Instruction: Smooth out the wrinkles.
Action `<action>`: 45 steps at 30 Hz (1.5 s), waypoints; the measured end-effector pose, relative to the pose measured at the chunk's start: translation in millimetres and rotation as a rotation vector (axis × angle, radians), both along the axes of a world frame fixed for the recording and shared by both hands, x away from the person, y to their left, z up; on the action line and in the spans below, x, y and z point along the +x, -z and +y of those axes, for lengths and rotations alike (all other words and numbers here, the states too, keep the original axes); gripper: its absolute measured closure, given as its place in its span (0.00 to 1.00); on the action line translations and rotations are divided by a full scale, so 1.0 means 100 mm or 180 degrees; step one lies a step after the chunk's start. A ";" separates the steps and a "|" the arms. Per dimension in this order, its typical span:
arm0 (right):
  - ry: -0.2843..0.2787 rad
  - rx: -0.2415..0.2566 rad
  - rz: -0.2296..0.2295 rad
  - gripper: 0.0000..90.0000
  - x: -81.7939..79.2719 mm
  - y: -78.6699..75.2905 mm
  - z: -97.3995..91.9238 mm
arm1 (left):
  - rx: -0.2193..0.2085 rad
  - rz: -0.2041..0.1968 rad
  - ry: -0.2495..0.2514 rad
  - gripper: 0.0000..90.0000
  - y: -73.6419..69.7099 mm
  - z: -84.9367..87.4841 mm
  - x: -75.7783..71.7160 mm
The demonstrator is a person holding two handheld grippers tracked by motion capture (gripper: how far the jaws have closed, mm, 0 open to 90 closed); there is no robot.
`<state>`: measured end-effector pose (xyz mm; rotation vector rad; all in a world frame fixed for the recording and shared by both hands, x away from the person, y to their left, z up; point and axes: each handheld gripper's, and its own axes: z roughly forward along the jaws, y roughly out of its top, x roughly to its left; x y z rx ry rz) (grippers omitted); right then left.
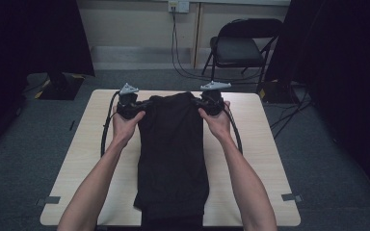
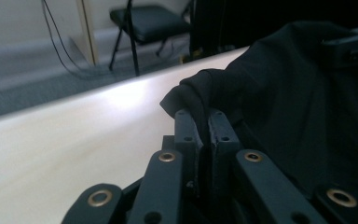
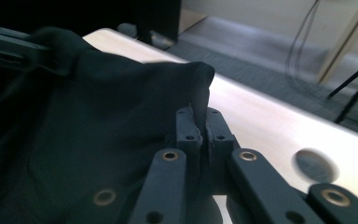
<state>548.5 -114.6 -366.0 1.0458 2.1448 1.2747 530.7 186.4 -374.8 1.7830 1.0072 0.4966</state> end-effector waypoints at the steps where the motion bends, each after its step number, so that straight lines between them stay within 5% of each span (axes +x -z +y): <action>1: 0.0000 -0.0005 -0.0009 0.96 0.02 -0.05 -0.01 | 0.0060 -0.0042 0.0007 0.94 -0.06 0.00 0.01; 4: 0.0013 0.0022 -0.0092 0.96 0.06 -0.20 -0.03 | 0.0243 -0.0123 0.0052 0.94 -0.22 -0.03 0.01; 9: -0.0056 0.0064 -0.0186 0.96 -0.01 -0.31 -0.03 | 0.0139 -0.0202 0.0092 0.94 -0.28 -0.01 -0.06; 10: -0.0066 0.0059 -0.0192 0.96 -0.03 -0.30 -0.03 | -0.0006 -0.0183 0.0141 0.94 -0.25 0.01 -0.12; 13: -0.0110 -0.0020 -0.0165 0.96 -0.13 -0.22 -0.08 | -0.0023 -0.0200 0.0242 0.94 -0.18 0.03 -0.26; 16: -0.0178 0.0131 -0.0116 0.96 -0.25 -0.15 -0.15 | -0.0036 -0.0186 0.0337 0.94 -0.13 0.03 -0.42; 24: -0.0317 0.0316 -0.0123 0.96 -0.72 -0.09 -0.30 | -0.0069 -0.0232 0.0594 0.94 -0.07 0.03 -0.87; 32: -0.0476 0.0289 -0.0067 0.96 -1.25 0.09 -0.38 | -0.0135 -0.0192 0.0803 0.94 0.09 0.07 -1.37; 39: -0.0566 0.0440 -0.0179 0.96 -1.73 0.01 -0.44 | -0.0275 -0.0241 0.1078 0.94 0.00 0.05 -1.76; 42: -0.0599 0.0465 -0.0162 0.94 -1.88 0.07 -0.48 | -0.0212 -0.0153 0.1172 0.93 0.14 0.05 -1.92; 45: -0.0658 0.0374 0.0017 0.93 -2.06 0.32 -0.51 | -0.0081 0.0013 0.1224 0.92 0.35 0.05 -2.03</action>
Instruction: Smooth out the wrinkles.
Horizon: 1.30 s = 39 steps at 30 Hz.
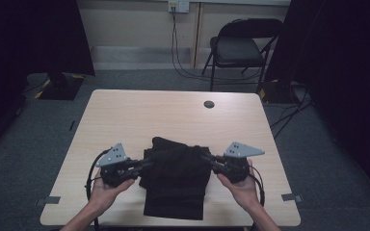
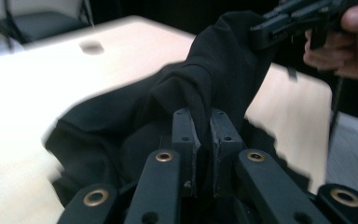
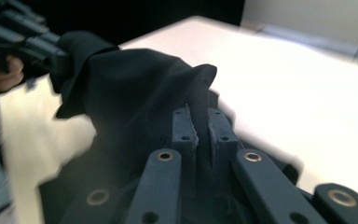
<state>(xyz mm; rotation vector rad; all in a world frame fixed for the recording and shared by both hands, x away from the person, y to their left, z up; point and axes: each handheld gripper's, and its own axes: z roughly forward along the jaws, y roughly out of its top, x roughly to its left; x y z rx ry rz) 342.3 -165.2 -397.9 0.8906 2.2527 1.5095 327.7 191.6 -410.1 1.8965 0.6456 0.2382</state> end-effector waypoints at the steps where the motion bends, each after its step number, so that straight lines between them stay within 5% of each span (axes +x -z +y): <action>1: -0.0010 -0.0030 0.0052 0.93 -0.05 0.08 -0.01 | 0.0008 -0.0001 -0.0002 0.92 0.04 0.00 -0.03; 3: -0.0034 -0.0097 0.0156 0.91 -0.10 0.20 -0.03 | 0.0130 0.0067 0.0050 0.90 0.11 0.01 -0.07; 7: -0.0032 -0.0201 0.0281 0.83 -0.21 0.33 -0.10 | 0.0122 0.0172 0.0064 0.85 0.18 0.04 -0.13; 9: -0.0070 -0.0215 0.0308 0.76 -0.31 0.34 -0.15 | -0.0066 0.0219 0.0202 0.79 0.14 0.04 -0.19; 13: -0.0157 -0.0130 0.0228 0.64 -0.44 0.27 -0.19 | -0.0135 0.0154 0.0303 0.65 0.06 0.02 -0.23; 16: -0.0187 -0.0068 0.0130 0.70 -0.42 0.18 -0.16 | -0.0174 0.0091 0.0308 0.64 0.00 -0.03 -0.20; 20: -0.0257 -0.0232 0.0106 0.79 -0.29 0.18 0.02 | 0.0057 0.0206 0.0287 0.62 0.10 -0.19 -0.08; 23: -0.0407 -0.0259 0.0295 0.85 -0.16 0.30 0.29 | 0.0486 0.0405 0.0396 0.69 0.35 -0.32 -0.06; 26: -0.0471 -0.0420 0.0358 0.81 -0.18 0.43 0.40 | 0.0683 0.0513 0.0437 0.81 0.44 -0.30 -0.09; 27: -0.0470 -0.0618 0.0446 0.76 -0.20 0.59 0.43 | 0.0620 0.0624 0.0366 0.92 0.46 -0.24 -0.12; 29: -0.0458 -0.0709 0.0464 0.76 -0.21 0.65 0.44 | 0.0536 0.0711 0.0389 0.94 0.45 -0.20 -0.13; 32: -0.0449 -0.0745 0.0597 0.76 -0.20 0.80 0.41 | 0.0543 0.0685 0.0341 0.98 0.42 -0.11 -0.17; 34: -0.0464 -0.0778 0.0583 0.76 -0.20 0.80 0.41 | 0.0419 0.0763 0.0306 0.98 0.41 -0.01 -0.21; 36: -0.0444 -0.0763 0.0607 0.75 -0.20 0.81 0.40 | 0.0579 0.0733 0.0239 0.98 0.41 0.08 -0.28; 39: -0.0447 -0.0801 0.0577 0.75 -0.22 0.81 0.41 | 0.0560 0.0768 0.0210 0.96 0.40 0.15 -0.31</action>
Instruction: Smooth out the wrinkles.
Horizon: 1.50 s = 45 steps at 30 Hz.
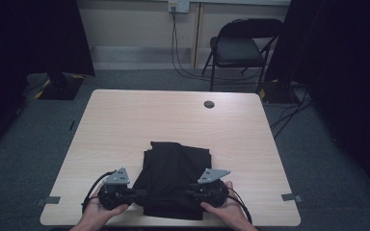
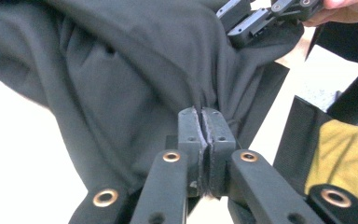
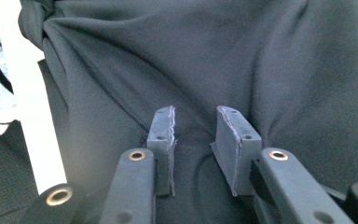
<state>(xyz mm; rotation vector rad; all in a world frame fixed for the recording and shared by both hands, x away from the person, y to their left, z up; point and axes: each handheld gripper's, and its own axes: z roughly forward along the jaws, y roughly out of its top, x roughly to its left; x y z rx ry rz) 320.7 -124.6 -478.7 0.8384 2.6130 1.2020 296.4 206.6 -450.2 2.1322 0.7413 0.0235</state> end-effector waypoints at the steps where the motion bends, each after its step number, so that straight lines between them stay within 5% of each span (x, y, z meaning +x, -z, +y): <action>1: -0.0007 -0.0038 -0.0024 0.75 -0.01 -0.01 -0.01 | 0.0040 0.0011 -0.0045 0.94 -0.01 0.02 -0.01; 3: -0.0005 -0.0038 -0.0017 0.74 -0.02 0.00 -0.05 | 0.0098 -0.0031 -0.0092 0.90 -0.02 0.10 -0.06; 5: 0.0018 0.0007 0.0027 0.73 -0.02 0.00 -0.07 | -0.0114 -0.0046 -0.0101 0.84 -0.05 0.14 -0.06; 7: -0.0041 0.0036 0.0041 0.67 -0.02 0.00 -0.06 | -0.0241 -0.0261 -0.0105 0.79 -0.14 0.09 -0.04; 9: -0.0030 0.0003 0.0027 0.66 -0.03 0.00 -0.03 | -0.0466 -0.0270 -0.0050 0.77 -0.23 -0.04 0.06; 10: -0.0045 -0.0022 0.0026 0.65 -0.04 -0.01 -0.01 | -0.0461 -0.0288 -0.0011 0.75 -0.25 -0.11 0.10; 12: -0.0065 -0.0057 0.0007 0.66 -0.06 -0.02 0.00 | -0.0422 -0.0398 0.0058 0.72 -0.26 -0.30 0.19; 15: -0.0110 -0.0084 -0.0028 0.66 -0.08 -0.02 0.00 | -0.0286 -0.0251 0.0108 0.66 -0.11 -0.59 0.35; 17: -0.0152 -0.0080 -0.0024 0.66 -0.08 -0.03 -0.01 | -0.0073 -0.0155 0.0199 0.67 0.05 -0.71 0.39; 19: -0.0136 0.0014 -0.0030 0.66 -0.05 -0.09 -0.04 | 0.0179 -0.0216 0.0218 0.67 0.18 -0.75 0.38; 20: -0.0108 0.0070 -0.0069 0.66 -0.02 -0.14 -0.05 | 0.0160 -0.0189 0.0195 0.67 0.22 -0.76 0.38; 25: 0.0102 0.0202 -0.0320 0.58 0.35 -0.38 -0.04 | 0.0169 -0.0101 0.0114 0.65 0.25 -0.81 0.45; 29: 0.0146 0.0207 -0.0299 0.45 0.79 -0.45 0.12 | 0.0131 -0.0062 0.0049 0.62 0.19 -0.84 0.48; 32: 0.0177 0.0185 -0.0288 0.42 1.02 -0.42 0.26 | 0.0155 -0.0223 0.0101 0.52 0.13 -0.89 0.49; 35: 0.0144 0.0140 -0.0160 0.36 1.24 -0.34 0.40 | 0.0156 -0.0108 0.0076 0.48 0.23 -0.89 0.54; 37: 0.0122 0.0077 -0.0063 0.34 1.33 -0.28 0.44 | 0.0213 -0.0149 0.0095 0.48 0.28 -0.92 0.53; 45: 0.0173 -0.0135 0.0136 0.21 1.49 0.00 0.38 | 0.0135 -0.0108 0.0075 0.47 0.36 -0.91 0.56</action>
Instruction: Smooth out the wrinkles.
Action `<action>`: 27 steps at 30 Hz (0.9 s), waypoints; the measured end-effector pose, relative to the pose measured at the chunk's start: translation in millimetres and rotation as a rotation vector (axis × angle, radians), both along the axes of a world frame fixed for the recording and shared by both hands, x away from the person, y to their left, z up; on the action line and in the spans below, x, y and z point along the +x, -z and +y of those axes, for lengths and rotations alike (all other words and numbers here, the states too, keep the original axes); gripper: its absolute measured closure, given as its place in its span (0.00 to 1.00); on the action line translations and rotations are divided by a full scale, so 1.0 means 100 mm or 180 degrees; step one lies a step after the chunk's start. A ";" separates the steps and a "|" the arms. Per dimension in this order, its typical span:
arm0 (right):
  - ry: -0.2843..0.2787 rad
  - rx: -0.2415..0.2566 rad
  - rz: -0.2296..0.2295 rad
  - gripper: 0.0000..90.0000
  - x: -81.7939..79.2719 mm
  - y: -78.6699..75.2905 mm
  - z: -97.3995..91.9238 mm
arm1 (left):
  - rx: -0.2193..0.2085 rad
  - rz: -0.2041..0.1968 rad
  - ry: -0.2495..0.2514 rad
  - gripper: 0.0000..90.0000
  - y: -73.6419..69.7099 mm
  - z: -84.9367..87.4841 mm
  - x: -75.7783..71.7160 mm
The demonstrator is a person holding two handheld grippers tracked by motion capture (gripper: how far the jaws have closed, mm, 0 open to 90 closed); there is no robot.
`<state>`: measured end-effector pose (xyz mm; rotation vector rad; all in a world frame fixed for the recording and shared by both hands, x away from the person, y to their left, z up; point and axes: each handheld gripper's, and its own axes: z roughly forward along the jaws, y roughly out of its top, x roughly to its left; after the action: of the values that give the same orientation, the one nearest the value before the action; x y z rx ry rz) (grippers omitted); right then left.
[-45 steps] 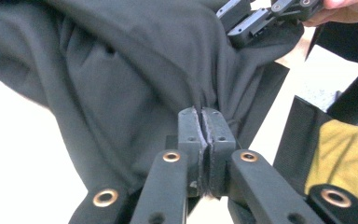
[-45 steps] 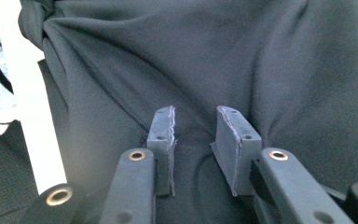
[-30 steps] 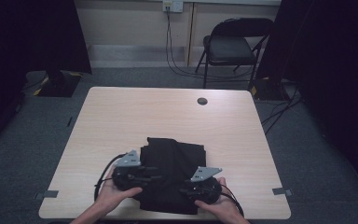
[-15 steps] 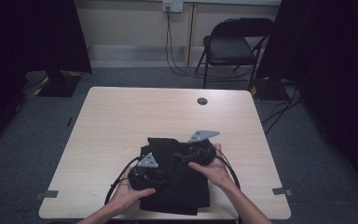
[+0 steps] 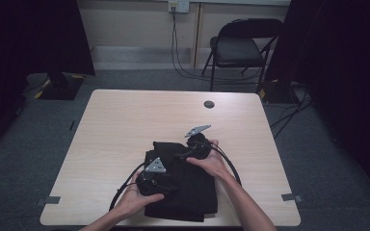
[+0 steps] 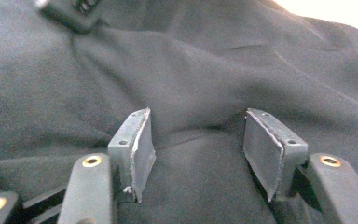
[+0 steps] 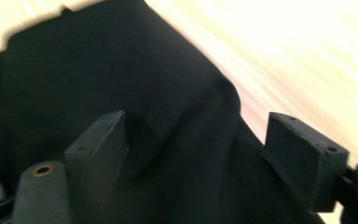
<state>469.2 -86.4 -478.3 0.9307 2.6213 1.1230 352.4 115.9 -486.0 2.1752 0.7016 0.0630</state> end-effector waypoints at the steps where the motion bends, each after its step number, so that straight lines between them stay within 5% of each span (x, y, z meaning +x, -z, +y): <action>1: 0.0001 -0.0045 0.0011 0.20 0.01 0.03 -0.01 | 0.0007 -0.0008 0.0010 0.47 0.00 0.00 0.00; 8: -0.0067 -0.0070 -0.0004 0.22 0.02 0.16 -0.03 | -0.0021 0.0027 -0.0022 0.47 0.01 0.00 0.01; 13: -0.0234 0.0123 0.0041 0.55 -0.06 0.16 -0.08 | -0.0018 0.0014 -0.0035 0.47 0.01 -0.01 0.01; 19: -0.0290 0.0282 0.0197 0.82 -0.11 0.17 -0.12 | 0.0032 -0.0018 -0.0032 0.47 0.01 -0.02 0.00; 23: -0.0330 0.0312 0.0102 0.88 -0.13 -0.01 -0.11 | 0.0139 -0.0168 -0.0115 0.51 0.01 -0.06 0.00; 27: -0.0347 0.0402 0.0007 0.88 -0.16 -0.17 -0.12 | 0.0132 -0.0161 -0.0158 0.51 0.01 -0.08 0.09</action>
<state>453.5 -98.7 -461.4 0.8195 2.6576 1.3280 361.3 108.2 -486.8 2.1878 0.7313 0.1591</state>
